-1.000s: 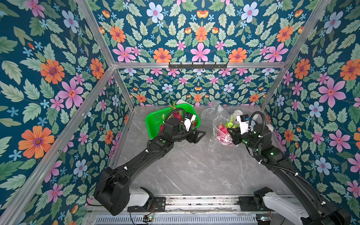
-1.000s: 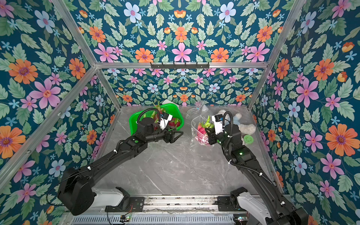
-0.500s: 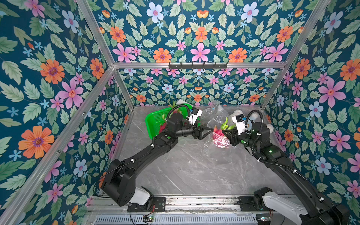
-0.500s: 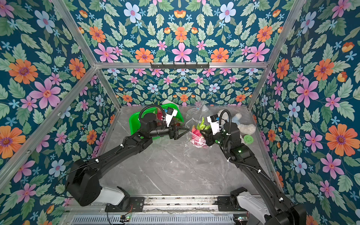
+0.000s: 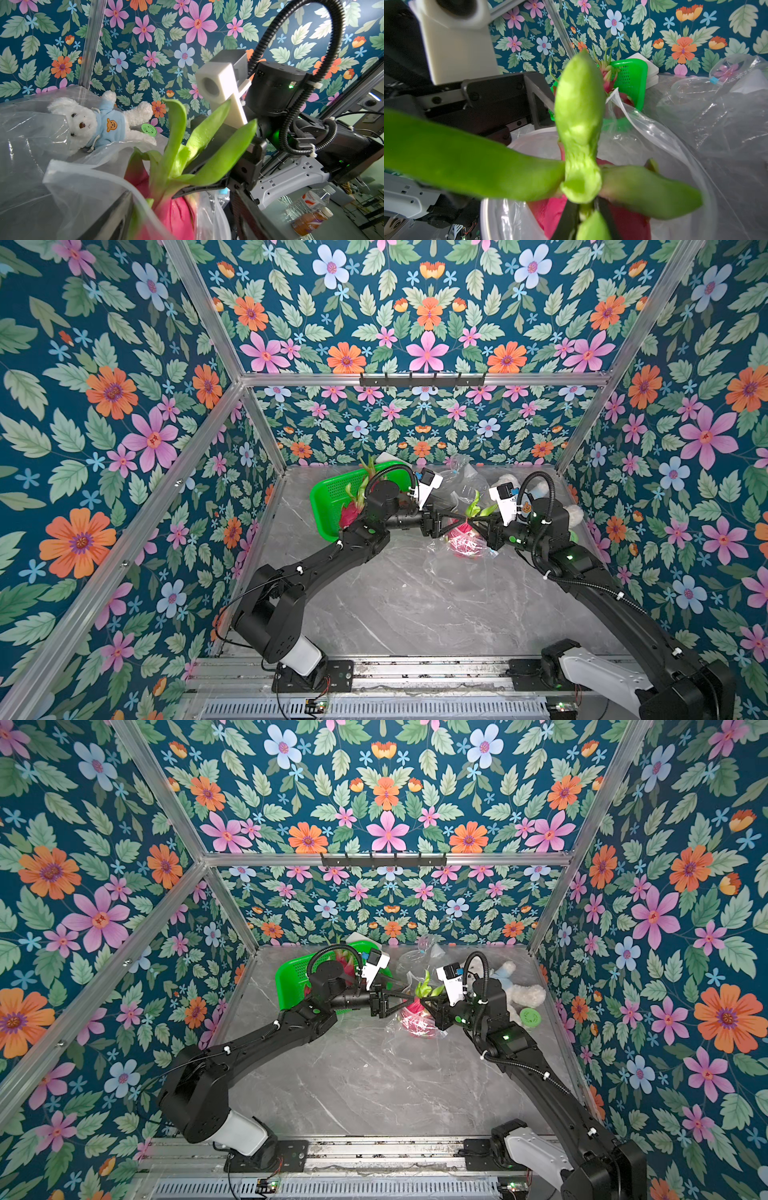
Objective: Open the zip-top bag and take out the dragon fruit
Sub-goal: Pick up the dragon fruit from the zipper food storage bag.
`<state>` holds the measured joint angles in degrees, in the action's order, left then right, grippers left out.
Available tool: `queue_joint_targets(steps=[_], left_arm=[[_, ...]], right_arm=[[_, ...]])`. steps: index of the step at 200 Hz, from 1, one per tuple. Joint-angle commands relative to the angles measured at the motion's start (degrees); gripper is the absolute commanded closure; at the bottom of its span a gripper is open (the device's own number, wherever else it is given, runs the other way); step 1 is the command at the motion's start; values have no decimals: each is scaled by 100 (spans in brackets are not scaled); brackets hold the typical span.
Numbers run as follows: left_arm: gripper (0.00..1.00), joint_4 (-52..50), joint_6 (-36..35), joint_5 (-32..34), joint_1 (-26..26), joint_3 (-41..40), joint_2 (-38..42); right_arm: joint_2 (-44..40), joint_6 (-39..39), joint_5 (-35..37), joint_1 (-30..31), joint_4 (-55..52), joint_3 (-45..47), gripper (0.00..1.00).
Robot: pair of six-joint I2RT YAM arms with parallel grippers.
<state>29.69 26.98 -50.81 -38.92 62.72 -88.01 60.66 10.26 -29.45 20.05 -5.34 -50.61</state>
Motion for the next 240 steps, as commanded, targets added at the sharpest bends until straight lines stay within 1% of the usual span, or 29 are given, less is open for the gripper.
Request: queue_joint_targets(steps=[1,16,29,39,68,89,120,150,166,219,240], left_arm=[[22,1,-359,289,21,13,236],[21,-117,-534,592,17,13,407],[21,30,-475,653,12,14,429],[22,261,-291,544,8,25,356],[25,1088,600,102,-26,100,-206],[27,1314,875,-85,-144,131,-515],[29,1162,816,-224,-216,-40,-591],[33,1055,783,-342,-228,-266,-578],[34,958,710,-334,-223,-295,-580],[33,829,552,-298,-222,-200,-730],[31,752,473,-286,-225,-224,-779]], right_arm=[[27,-231,319,0,-191,-55,88],[16,-261,351,-1,-228,20,88],[13,-220,304,1,-201,91,88],[-9,-172,220,0,-125,137,88],[-116,1,69,-1,173,253,88],[-172,52,10,-1,251,258,88],[-391,72,174,-1,315,297,89],[-468,107,169,-1,340,267,89],[-459,166,101,-1,382,245,90],[-441,387,-167,0,526,173,90],[-441,447,-191,-2,545,130,91]])
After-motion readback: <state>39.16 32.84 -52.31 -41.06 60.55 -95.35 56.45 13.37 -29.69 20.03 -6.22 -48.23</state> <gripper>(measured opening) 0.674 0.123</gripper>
